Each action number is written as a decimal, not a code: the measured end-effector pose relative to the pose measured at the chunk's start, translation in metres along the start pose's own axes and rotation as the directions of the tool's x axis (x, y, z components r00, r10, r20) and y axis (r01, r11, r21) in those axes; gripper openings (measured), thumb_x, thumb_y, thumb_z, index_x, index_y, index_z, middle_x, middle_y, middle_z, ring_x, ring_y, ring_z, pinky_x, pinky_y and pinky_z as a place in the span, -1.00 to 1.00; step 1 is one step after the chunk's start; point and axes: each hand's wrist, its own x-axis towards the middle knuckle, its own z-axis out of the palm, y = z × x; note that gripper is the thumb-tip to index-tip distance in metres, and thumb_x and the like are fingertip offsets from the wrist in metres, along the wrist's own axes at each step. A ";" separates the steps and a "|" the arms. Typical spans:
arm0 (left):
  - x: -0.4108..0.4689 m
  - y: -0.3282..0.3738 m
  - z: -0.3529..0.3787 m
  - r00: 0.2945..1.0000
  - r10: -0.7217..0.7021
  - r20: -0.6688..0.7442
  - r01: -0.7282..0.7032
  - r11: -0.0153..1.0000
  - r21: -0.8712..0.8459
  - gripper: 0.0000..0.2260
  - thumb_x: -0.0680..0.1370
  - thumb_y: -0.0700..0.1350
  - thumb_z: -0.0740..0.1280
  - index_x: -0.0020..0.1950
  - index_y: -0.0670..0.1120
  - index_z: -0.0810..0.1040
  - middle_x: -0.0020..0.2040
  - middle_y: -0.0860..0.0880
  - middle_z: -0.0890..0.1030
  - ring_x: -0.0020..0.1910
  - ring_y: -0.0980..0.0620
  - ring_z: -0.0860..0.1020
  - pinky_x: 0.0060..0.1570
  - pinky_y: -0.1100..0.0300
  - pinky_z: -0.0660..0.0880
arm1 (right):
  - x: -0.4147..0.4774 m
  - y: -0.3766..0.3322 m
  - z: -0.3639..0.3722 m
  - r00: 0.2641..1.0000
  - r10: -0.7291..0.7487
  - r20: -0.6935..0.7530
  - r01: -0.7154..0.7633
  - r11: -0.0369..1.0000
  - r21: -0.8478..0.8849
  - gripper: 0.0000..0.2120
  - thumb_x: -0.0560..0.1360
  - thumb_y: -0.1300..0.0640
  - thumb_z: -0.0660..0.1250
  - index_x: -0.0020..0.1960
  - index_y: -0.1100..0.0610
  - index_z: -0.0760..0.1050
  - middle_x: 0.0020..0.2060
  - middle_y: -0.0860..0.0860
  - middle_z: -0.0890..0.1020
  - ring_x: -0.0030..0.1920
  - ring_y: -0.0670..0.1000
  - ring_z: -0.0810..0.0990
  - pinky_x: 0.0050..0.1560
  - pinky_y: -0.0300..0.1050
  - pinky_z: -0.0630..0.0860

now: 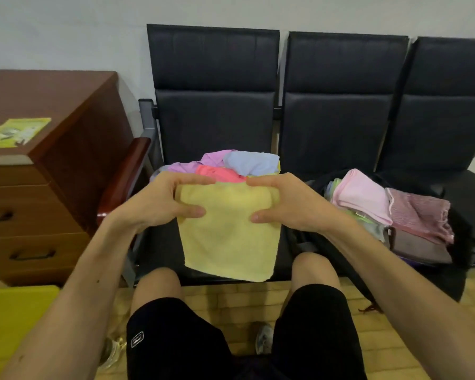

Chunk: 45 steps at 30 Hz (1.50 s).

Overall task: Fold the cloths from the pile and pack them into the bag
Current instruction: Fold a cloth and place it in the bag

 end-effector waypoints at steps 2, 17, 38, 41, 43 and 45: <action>0.001 0.015 -0.005 1.000 0.014 0.002 -0.014 0.994 0.110 -0.57 0.43 -0.29 0.51 0.20 0.10 0.61 -0.17 0.21 0.67 -0.26 0.31 0.63 -0.27 0.41 0.55 | 0.001 -0.002 -0.004 1.000 -0.024 -0.020 0.023 0.997 -0.078 -0.33 0.38 0.04 0.57 0.43 -0.06 0.43 0.38 -0.10 0.47 0.34 -0.11 0.42 0.13 -0.26 0.38; 0.028 0.034 0.003 0.998 -0.055 -0.027 0.061 0.904 0.424 -0.76 0.49 -0.02 0.47 0.15 0.04 0.68 -0.04 0.14 0.67 -0.06 0.14 0.62 0.07 0.18 0.53 | 0.012 0.022 -0.026 1.000 0.017 0.008 -0.015 0.970 -0.242 -0.78 0.55 0.00 0.39 -0.25 -0.02 0.50 -0.31 -0.08 0.49 -0.32 -0.10 0.45 -0.33 -0.22 0.29; 0.061 0.051 0.053 0.966 0.254 -0.055 -0.239 0.951 0.196 -0.88 0.58 -0.07 0.37 0.09 -0.03 0.63 -0.04 0.09 0.65 -0.02 0.10 0.62 -0.05 0.25 0.57 | -0.036 0.082 0.001 0.993 0.102 -0.067 -0.021 0.688 0.725 -0.73 0.45 0.36 0.44 0.10 0.15 0.55 -0.05 -0.08 0.70 0.01 -0.09 0.67 -0.01 -0.19 0.60; 0.075 0.052 0.064 0.969 0.217 -0.121 -0.214 0.976 0.042 -0.86 0.57 -0.05 0.38 0.08 -0.05 0.63 -0.02 0.04 0.65 -0.01 0.04 0.63 -0.06 0.14 0.62 | -0.039 0.084 0.032 0.983 0.181 -0.032 -0.082 0.585 0.807 -0.72 0.47 0.29 0.46 0.09 -0.01 0.62 0.08 0.04 0.71 0.15 0.12 0.66 0.22 0.23 0.54; 0.088 0.043 0.072 0.973 0.140 -0.185 -0.148 0.989 -0.028 -0.87 0.56 -0.04 0.40 0.09 0.00 0.64 0.03 0.06 0.65 0.07 -0.02 0.62 0.01 0.06 0.60 | -0.039 0.083 0.034 0.971 0.240 -0.005 -0.105 0.445 0.890 -0.76 0.53 0.30 0.36 0.14 0.08 0.60 0.12 0.08 0.69 0.18 0.13 0.64 0.28 0.20 0.51; 0.103 0.035 0.085 0.979 0.003 -0.205 -0.052 0.971 -0.234 -0.83 0.56 -0.06 0.41 0.14 0.01 0.63 0.10 0.01 0.66 0.13 -0.06 0.61 0.02 0.06 0.58 | -0.039 0.086 0.021 0.959 0.283 0.015 -0.099 0.284 0.954 -0.79 0.57 0.29 0.30 0.16 0.12 0.57 0.09 0.07 0.70 0.13 0.10 0.67 0.19 0.08 0.56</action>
